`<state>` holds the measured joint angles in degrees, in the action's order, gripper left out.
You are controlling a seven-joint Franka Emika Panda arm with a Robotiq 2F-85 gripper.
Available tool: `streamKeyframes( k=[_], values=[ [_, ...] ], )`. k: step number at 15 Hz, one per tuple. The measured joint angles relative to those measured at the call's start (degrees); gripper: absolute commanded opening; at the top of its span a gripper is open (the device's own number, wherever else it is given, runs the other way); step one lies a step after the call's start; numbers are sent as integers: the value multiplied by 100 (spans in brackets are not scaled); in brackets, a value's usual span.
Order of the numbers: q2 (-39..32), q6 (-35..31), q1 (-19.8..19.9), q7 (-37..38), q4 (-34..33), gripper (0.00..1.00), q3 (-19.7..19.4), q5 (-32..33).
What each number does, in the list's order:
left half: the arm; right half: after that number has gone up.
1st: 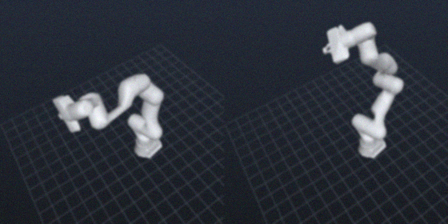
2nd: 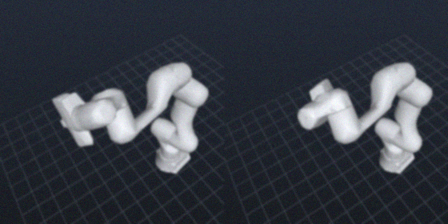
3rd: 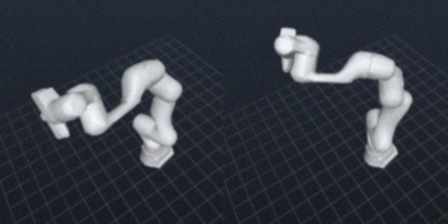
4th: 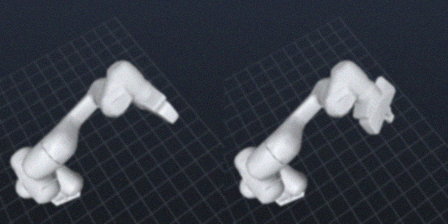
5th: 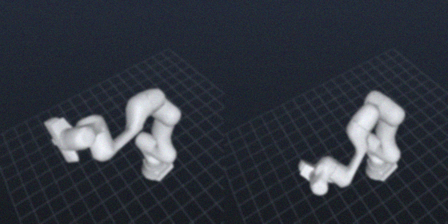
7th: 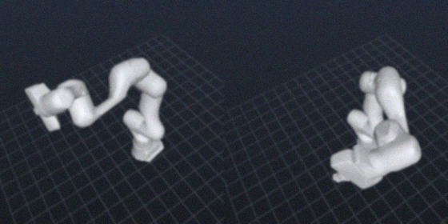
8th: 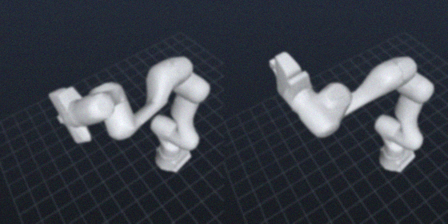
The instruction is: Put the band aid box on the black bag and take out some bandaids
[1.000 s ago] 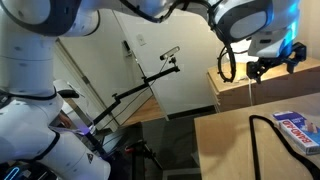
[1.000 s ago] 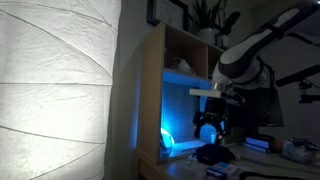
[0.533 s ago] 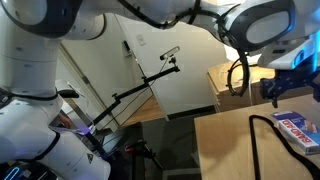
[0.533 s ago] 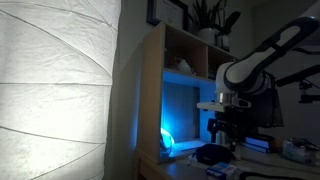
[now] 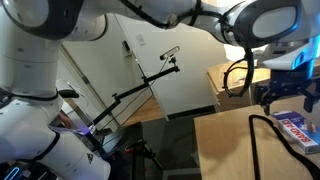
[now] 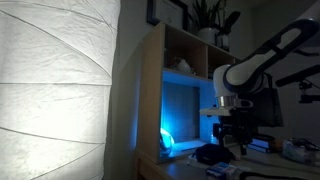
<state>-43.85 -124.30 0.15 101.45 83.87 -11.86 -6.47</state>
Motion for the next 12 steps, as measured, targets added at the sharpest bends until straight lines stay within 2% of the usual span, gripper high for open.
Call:
streamKeyframes(
  k=[5, 12],
  values=[
    [-367, 8, -33, -116, -317, 100, 354, 1],
    [-533, 33, -21, -123, -503, 100, 381, 1]
  ],
)
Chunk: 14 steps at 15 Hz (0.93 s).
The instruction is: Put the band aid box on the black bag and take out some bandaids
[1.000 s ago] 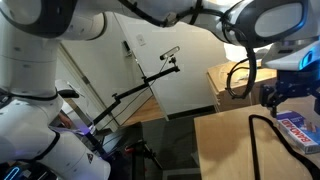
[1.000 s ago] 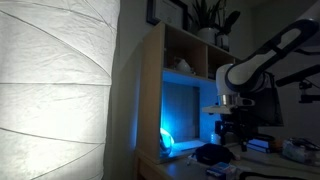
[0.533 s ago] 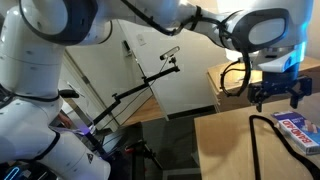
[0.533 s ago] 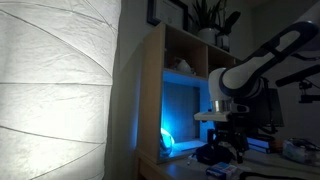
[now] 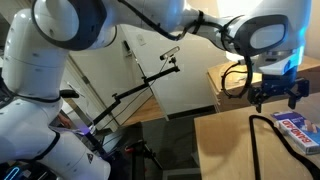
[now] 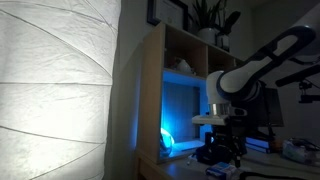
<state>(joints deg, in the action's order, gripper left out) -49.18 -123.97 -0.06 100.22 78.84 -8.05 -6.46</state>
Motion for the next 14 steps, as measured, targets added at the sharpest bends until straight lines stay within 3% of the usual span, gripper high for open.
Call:
streamKeyframes(
  k=[6, 14],
  values=[
    [-184, -1, -3, 51, -94, 100, -32, 0],
    [-898, -1, 100, 134, -745, 100, -142, 0]
  ],
)
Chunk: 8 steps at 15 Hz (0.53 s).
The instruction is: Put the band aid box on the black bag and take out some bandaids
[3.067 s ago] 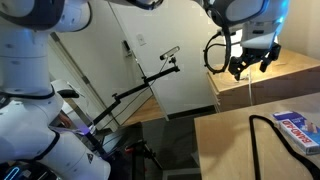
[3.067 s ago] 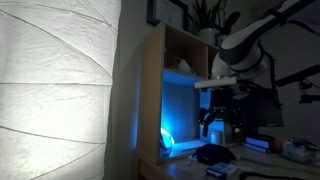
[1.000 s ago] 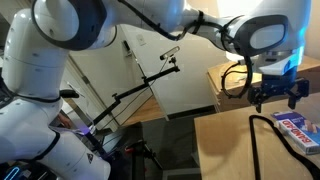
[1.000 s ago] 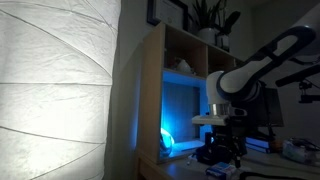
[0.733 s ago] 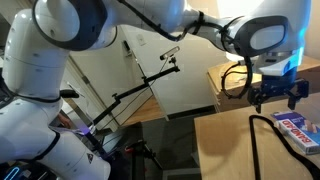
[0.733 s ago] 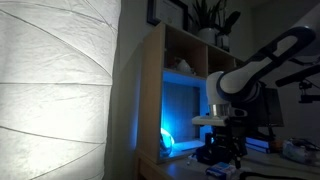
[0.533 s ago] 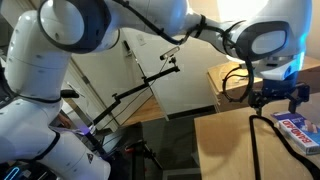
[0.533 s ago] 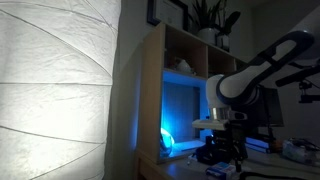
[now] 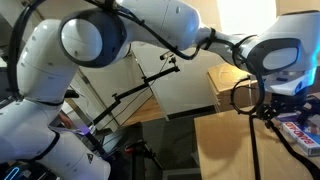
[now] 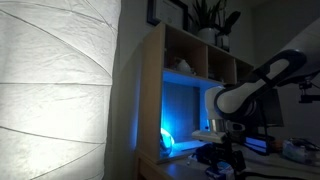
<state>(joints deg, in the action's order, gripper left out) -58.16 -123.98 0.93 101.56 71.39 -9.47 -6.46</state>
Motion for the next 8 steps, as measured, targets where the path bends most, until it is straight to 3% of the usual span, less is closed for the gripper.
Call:
streamKeyframes(
  k=[8],
  values=[
    [129, -2, 148, 0, -247, 100, -13, 0]
  ],
)
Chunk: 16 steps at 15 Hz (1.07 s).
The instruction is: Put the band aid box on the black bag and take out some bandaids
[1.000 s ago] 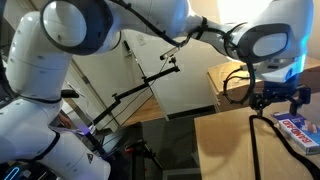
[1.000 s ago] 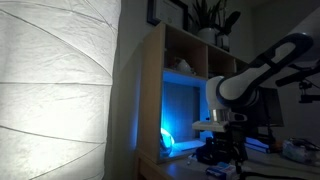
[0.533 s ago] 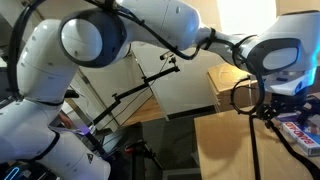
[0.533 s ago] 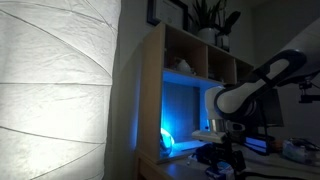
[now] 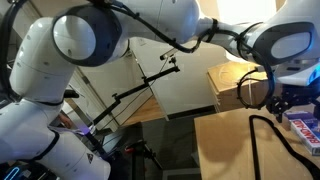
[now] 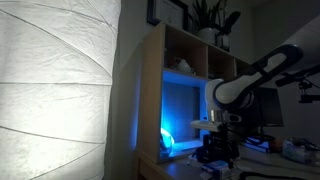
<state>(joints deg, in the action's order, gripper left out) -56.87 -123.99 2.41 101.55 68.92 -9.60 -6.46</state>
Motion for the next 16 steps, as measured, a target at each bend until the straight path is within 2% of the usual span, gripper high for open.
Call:
streamKeyframes(
  k=[5, 16],
  values=[
    [-53, 20, 88, 0, -139, 100, 2, 0],
    [-897, 193, 74, 0, -1022, 100, 50, 0]
  ],
)
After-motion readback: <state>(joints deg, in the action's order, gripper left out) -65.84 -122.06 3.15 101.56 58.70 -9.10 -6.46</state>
